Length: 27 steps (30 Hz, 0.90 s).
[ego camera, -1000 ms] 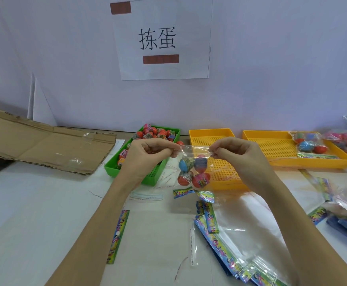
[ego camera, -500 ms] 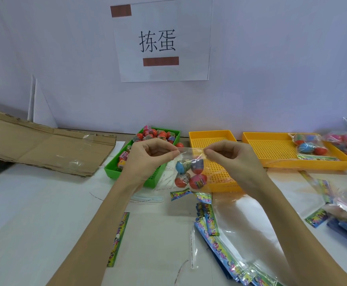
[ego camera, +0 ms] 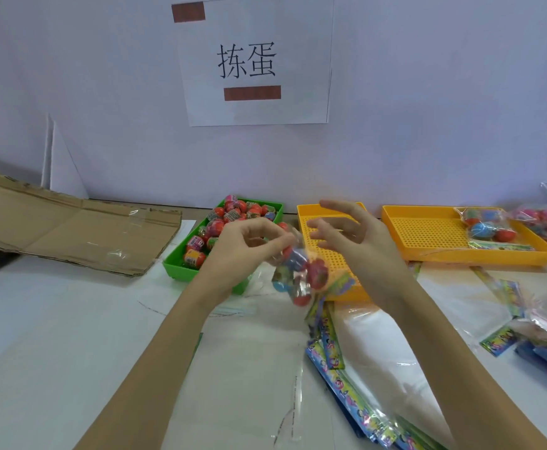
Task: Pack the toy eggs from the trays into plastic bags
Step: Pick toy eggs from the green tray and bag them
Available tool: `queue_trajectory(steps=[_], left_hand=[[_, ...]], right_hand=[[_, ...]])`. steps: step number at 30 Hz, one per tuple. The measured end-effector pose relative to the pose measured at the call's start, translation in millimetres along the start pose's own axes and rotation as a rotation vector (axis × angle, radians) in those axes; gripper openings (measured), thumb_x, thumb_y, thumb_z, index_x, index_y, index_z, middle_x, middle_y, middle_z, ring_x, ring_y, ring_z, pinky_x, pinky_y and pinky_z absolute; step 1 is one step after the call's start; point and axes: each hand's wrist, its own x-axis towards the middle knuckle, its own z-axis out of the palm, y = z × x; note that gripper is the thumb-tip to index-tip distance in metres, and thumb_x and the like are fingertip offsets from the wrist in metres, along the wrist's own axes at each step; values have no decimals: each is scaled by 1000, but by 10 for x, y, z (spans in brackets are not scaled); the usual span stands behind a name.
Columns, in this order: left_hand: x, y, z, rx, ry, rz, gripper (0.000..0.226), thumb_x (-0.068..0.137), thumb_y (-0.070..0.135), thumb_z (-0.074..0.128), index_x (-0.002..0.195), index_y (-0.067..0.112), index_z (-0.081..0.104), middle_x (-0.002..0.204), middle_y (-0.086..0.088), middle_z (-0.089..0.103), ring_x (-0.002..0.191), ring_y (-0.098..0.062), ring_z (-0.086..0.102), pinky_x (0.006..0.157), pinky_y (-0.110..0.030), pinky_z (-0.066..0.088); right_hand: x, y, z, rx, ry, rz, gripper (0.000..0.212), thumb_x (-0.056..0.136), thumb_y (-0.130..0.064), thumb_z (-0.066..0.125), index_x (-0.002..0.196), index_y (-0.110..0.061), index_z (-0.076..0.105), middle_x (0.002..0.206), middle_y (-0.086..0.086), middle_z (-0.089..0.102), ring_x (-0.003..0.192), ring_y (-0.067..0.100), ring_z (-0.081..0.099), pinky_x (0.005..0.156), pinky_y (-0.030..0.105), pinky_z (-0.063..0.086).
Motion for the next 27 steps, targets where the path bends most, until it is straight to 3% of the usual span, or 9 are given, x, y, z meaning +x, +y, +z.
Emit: queue_trajectory(steps=[3, 7, 10, 15, 22, 25, 27], left_hand=[[40, -62, -22, -129, 207, -12, 15, 90, 20, 77, 99, 8, 77, 88, -4, 78, 76, -12, 72, 71, -21, 57], [56, -108, -31, -219, 251, -51, 12, 96, 16, 73, 106, 10, 76, 91, -3, 79, 77, -12, 74, 67, -21, 57], [54, -104, -23, -234, 207, -57, 17, 95, 22, 74, 108, 11, 78, 101, -9, 79, 85, -19, 73, 77, -34, 59], [63, -124, 3, -192, 215, -39, 23, 94, 26, 76, 104, 6, 78, 101, -18, 77, 85, -22, 70, 72, -28, 60], [78, -132, 50, -424, 263, -90, 5, 91, 14, 75, 89, 10, 77, 79, -1, 72, 70, -10, 64, 67, -20, 56], [74, -142, 40, -309, 200, -38, 10, 97, 13, 70, 101, 8, 77, 79, -2, 70, 68, -12, 61, 67, -22, 55], [53, -146, 51, -239, 159, -24, 10, 98, 11, 68, 98, 10, 78, 73, -1, 68, 66, -14, 57, 66, -25, 55]], right_hand=[[1, 48, -100, -131, -22, 130, 23, 96, -42, 69, 109, -24, 76, 90, -5, 79, 88, 10, 75, 74, 24, 60], [-3, 136, -30, -92, 111, 127, 15, 94, -27, 75, 85, -15, 77, 74, -2, 76, 72, 8, 73, 65, 18, 57], [26, 147, -11, -82, 156, 138, 14, 96, -27, 72, 89, -15, 76, 77, -1, 75, 71, 6, 72, 63, 18, 57], [27, 139, -14, -175, 97, 62, 22, 97, -33, 69, 90, -13, 74, 69, -4, 72, 62, 6, 67, 62, 19, 57], [37, 124, -43, -102, 144, 13, 21, 100, -23, 68, 85, -9, 67, 75, 8, 70, 65, 8, 64, 63, 21, 55], [26, 133, 27, -80, 160, 38, 21, 104, -24, 61, 91, -8, 65, 86, 16, 70, 77, 13, 65, 68, 27, 57], [16, 146, 64, -116, 176, 40, 25, 106, -27, 56, 94, -7, 64, 86, 13, 67, 78, 10, 63, 66, 28, 53]])
